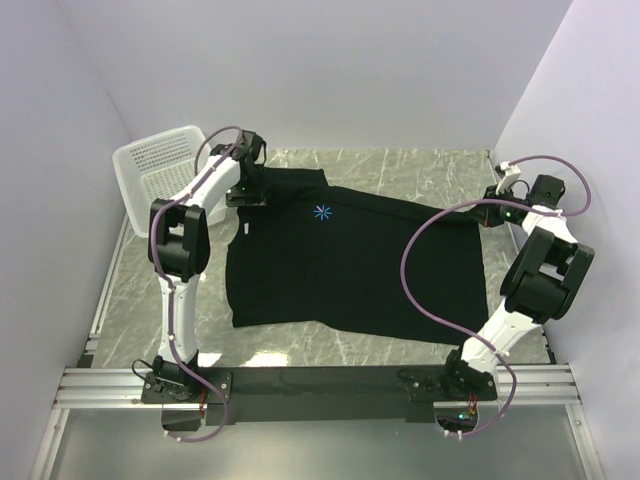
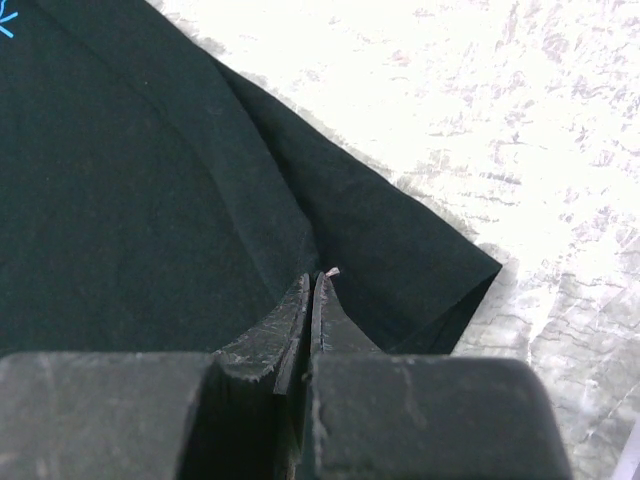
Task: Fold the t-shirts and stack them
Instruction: Fold the T-shirt at the center of the board.
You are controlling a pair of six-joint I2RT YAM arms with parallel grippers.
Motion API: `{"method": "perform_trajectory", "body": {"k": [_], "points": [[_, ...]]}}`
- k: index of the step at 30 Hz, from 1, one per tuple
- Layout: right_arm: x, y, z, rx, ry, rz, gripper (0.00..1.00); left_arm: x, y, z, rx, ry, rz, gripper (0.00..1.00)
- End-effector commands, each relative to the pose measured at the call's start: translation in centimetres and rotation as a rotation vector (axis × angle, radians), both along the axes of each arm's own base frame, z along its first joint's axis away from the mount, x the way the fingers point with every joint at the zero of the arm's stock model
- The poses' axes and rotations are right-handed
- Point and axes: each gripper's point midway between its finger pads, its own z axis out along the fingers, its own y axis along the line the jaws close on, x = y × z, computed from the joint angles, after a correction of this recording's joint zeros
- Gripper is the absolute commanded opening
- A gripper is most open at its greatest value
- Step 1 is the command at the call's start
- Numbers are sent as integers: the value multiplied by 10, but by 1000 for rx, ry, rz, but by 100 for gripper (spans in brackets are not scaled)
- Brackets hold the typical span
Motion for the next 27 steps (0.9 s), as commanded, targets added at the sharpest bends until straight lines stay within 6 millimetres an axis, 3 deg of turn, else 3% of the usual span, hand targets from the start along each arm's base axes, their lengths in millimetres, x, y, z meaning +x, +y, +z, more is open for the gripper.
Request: {"method": "perform_trajectory", "body": {"k": [1, 7, 12, 23, 27], "points": [[1, -1, 26, -15, -84, 9, 0, -5, -4, 10, 2, 19, 13, 69], [2, 1, 27, -2, -92, 9, 0, -8, -7, -6, -3, 41, 4, 68], [0, 1, 25, 1, -91, 8, 0, -1, -8, -6, 14, 24, -4, 63], [-3, 1, 24, 7, -90, 2, 0, 12, -14, -12, 6, -36, -47, 29], [-5, 1, 24, 6, -90, 3, 0, 17, -16, -6, 6, -87, -72, 25]]}}
